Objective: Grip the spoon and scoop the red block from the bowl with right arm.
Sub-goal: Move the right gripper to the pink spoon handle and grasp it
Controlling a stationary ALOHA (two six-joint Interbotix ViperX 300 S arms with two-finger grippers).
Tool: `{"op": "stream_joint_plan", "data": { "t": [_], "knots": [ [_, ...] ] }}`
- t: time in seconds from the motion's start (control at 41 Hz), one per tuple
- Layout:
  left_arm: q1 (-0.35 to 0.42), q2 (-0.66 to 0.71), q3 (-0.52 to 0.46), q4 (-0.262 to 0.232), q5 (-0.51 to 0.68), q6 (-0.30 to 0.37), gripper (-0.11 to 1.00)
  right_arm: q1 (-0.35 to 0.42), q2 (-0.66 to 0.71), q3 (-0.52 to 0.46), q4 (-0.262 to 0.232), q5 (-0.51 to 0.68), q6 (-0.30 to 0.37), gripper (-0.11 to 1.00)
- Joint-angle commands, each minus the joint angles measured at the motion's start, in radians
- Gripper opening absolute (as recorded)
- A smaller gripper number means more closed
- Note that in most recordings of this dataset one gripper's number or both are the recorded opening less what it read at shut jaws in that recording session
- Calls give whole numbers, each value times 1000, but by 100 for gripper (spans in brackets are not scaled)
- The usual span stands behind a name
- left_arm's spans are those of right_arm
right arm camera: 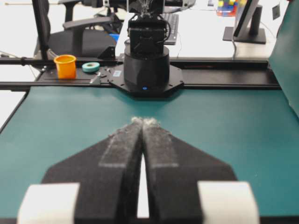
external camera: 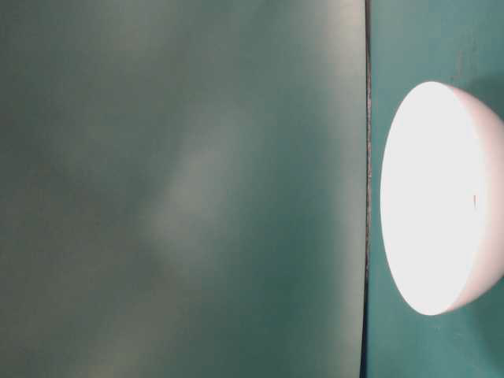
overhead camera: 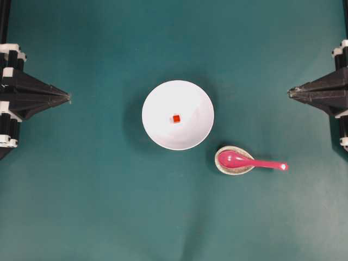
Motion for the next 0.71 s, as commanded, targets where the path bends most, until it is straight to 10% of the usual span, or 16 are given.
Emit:
{"op": "stream_joint_plan", "data": {
  "t": [0.0, 0.537, 0.684],
  "knots": [
    [0, 6, -41, 15, 35, 9, 0, 9, 6, -23, 2, -5, 11, 0],
    [0, -5, -71, 15, 97, -11, 0, 38, 100, -3, 31, 46, 87, 1],
    [0, -5, -71, 15, 97, -11, 0, 63, 178, 40, 63, 15, 129, 33]
  ]
}}
